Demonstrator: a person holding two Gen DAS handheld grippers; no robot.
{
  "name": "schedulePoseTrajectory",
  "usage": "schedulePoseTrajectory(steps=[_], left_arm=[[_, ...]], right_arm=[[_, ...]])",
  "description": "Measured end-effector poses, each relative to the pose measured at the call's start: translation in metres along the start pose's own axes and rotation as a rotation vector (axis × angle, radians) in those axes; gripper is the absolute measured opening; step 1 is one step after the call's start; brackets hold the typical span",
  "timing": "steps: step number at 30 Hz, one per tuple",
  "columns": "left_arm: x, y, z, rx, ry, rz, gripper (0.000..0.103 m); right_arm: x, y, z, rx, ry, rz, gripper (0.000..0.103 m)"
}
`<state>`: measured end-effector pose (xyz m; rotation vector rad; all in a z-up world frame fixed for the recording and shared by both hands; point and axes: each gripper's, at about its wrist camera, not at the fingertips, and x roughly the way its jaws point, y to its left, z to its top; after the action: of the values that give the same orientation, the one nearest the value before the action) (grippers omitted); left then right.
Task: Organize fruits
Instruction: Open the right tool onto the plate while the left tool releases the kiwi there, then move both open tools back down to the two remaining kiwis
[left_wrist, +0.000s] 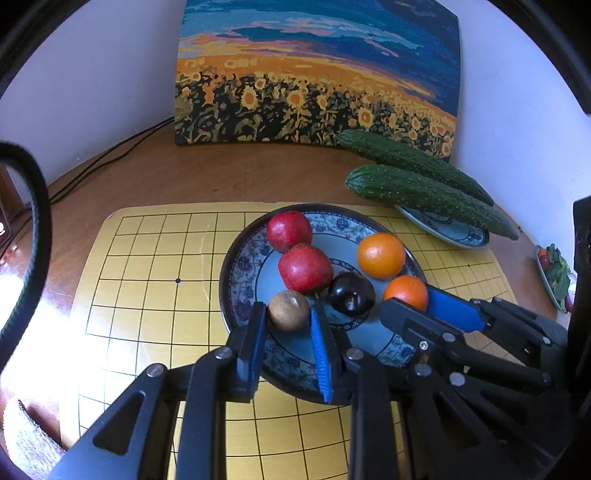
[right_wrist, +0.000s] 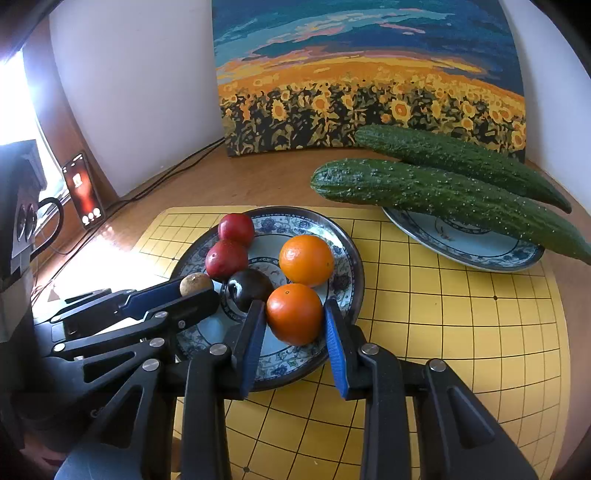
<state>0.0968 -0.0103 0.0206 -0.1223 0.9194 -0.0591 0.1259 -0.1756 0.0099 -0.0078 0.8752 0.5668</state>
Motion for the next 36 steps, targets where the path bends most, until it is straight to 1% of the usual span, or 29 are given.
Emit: schedulePoseTrajectory(steps=[2, 4, 7, 9, 11, 15, 20, 26, 32, 36], left_arm=[[0.000, 0.001, 0.001, -0.006, 0.005, -0.010, 0.026], [-0.001, 0.002, 0.001, -0.011, 0.009, -0.016, 0.030], [-0.005, 0.002, 0.000, -0.012, 0.002, -0.012, 0.036], [-0.008, 0.002, -0.001, -0.012, 0.000, -0.012, 0.037], [-0.012, 0.002, -0.001, -0.013, 0.000, -0.015, 0.039], [-0.019, 0.001, -0.002, -0.014, 0.000, -0.015, 0.045], [-0.031, 0.000, -0.007, -0.015, -0.003, -0.022, 0.045], [-0.041, -0.001, -0.015, -0.016, -0.003, -0.021, 0.045], [-0.060, -0.003, -0.032, -0.012, 0.000, -0.015, 0.046], [-0.068, -0.007, -0.044, -0.006, 0.010, -0.032, 0.046]], right_arm=[[0.000, 0.000, 0.000, 0.004, -0.002, -0.001, 0.033], [-0.002, -0.001, 0.001, 0.009, -0.011, -0.007, 0.034], [-0.007, -0.003, 0.000, 0.017, -0.024, -0.010, 0.037], [-0.011, -0.004, 0.001, 0.018, -0.031, -0.014, 0.042], [-0.014, -0.005, 0.000, 0.021, -0.037, -0.016, 0.044], [-0.023, -0.004, -0.003, 0.029, -0.043, -0.013, 0.044], [-0.033, 0.000, -0.008, 0.026, -0.038, -0.003, 0.045], [-0.047, 0.008, -0.018, 0.017, -0.035, -0.011, 0.046], [-0.062, 0.015, -0.027, 0.019, -0.049, -0.012, 0.046], [-0.068, 0.018, -0.034, 0.026, -0.051, -0.012, 0.046]])
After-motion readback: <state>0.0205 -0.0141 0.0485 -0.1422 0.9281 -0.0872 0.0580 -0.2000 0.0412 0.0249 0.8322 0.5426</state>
